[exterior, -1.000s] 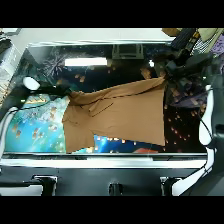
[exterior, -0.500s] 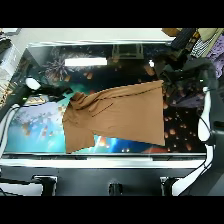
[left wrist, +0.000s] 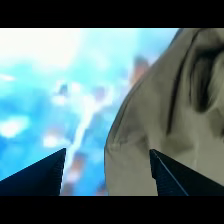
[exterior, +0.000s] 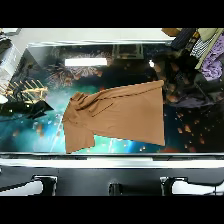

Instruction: Fold the clothes and pants, and hang the long-sleeved shirts on hangers.

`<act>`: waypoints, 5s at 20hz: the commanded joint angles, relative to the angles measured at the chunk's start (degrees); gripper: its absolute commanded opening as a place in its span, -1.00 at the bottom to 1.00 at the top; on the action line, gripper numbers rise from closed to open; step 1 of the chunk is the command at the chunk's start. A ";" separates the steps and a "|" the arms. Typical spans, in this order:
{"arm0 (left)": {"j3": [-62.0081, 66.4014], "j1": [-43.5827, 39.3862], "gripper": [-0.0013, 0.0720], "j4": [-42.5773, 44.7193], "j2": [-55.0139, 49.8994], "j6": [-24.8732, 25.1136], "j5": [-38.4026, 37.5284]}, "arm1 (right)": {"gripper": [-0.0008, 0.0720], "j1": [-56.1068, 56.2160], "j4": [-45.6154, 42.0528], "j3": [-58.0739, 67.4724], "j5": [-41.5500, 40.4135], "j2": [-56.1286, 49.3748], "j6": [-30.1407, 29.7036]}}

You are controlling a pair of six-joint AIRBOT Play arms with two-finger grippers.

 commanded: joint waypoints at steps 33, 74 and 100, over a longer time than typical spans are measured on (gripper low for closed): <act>-8.98 -2.14 -0.91 -15.82 -9.33 15.82 2.84 | 0.72 -2.60 4.09 -45.66 1.25 16.04 -11.93; 35.28 -4.07 -0.92 -7.93 34.97 -8.15 11.39 | -0.91 13.22 15.28 24.41 18.64 31.87 -1.79; 36.83 -16.72 -0.92 2.40 -19.76 -6.08 14.64 | -0.90 13.29 -7.21 8.55 20.24 -7.63 16.70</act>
